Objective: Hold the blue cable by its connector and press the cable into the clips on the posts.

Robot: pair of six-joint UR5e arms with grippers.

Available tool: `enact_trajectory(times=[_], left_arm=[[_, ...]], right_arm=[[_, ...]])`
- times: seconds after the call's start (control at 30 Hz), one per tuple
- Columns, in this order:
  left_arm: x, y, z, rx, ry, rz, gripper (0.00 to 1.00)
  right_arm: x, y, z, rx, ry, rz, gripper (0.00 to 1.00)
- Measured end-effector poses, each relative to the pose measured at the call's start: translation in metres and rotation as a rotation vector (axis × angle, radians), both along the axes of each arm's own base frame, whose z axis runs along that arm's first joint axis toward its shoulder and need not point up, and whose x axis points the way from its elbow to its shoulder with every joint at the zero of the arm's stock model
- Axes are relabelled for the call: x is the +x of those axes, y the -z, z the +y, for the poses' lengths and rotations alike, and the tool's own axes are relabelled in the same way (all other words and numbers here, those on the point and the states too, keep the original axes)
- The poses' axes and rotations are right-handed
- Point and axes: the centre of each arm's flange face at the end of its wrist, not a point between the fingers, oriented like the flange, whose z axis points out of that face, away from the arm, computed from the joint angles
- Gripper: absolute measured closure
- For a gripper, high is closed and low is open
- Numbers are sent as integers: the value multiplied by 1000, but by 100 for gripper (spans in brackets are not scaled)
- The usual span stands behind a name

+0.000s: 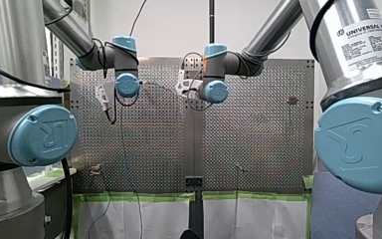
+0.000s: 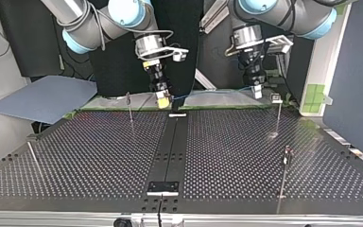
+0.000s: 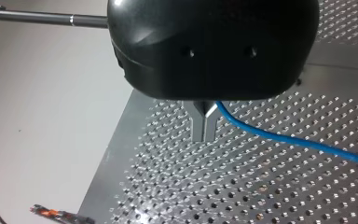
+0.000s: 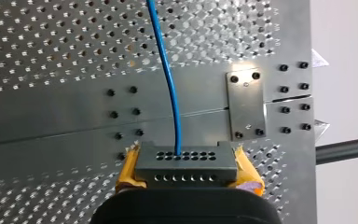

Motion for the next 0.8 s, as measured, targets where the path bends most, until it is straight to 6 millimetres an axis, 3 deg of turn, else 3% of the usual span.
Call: enact_trajectory(times=[0.6,0.8], left_arm=[[27,-68,25,-61,-72,-61,100],[37,-84,40,-91,-84,-88,100]], right_arm=[[26,-60,-11,-47,-59,-34,100],[30,-69,-12,-59,-71,-43,100]])
